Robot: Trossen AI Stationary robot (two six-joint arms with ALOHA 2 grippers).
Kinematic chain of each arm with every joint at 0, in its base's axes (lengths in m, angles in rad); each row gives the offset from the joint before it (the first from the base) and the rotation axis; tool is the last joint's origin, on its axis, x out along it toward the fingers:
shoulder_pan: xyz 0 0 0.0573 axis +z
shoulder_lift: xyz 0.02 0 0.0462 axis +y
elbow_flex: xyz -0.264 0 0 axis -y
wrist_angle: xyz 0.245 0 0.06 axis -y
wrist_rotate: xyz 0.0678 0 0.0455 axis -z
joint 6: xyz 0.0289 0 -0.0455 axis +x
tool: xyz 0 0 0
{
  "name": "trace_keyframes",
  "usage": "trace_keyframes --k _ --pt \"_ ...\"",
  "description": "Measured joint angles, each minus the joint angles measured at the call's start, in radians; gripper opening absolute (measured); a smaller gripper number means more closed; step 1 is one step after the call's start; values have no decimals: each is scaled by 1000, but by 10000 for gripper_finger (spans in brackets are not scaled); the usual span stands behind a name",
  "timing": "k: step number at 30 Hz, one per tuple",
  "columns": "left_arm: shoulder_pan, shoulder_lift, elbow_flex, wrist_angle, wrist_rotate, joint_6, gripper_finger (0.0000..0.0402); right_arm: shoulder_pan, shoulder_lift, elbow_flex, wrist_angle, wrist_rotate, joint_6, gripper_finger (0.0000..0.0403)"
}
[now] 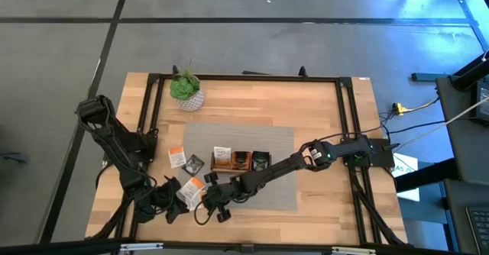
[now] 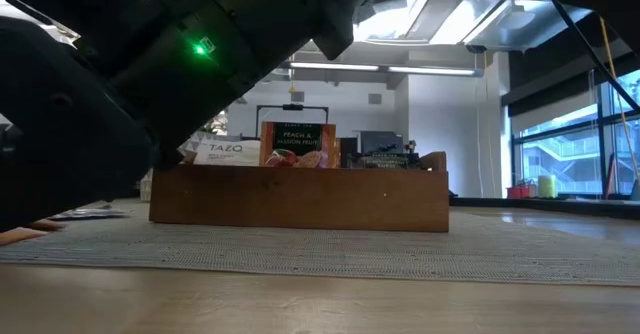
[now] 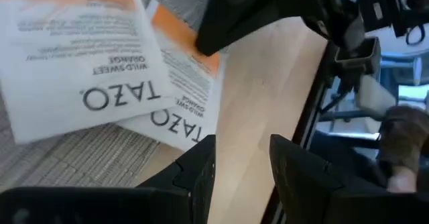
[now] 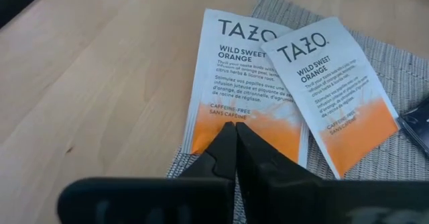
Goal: Pick & Place Tea
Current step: Put the white tea bag into the left section of the wooden organizer
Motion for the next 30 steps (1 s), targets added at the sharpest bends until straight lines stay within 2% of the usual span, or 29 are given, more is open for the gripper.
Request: trace_keyframes --k 5,11,13,16,22,30 --pt "-1 13 0 -20 18 -225 136 0 0 -1 0 -1 0 6" --pt "-4 52 0 -65 43 -384 136 0 0 -1 0 0 0 11" --pt "-4 61 0 -95 23 -418 136 0 0 -1 0 0 -1 11" --pt "-3 69 0 -102 -50 -431 136 0 0 -1 0 0 -1 7" --pt "-1 72 0 -126 -8 -497 136 0 0 -1 0 0 -1 9" --pt "-1 72 0 -114 -131 -446 136 0 0 -2 2 0 0 6"
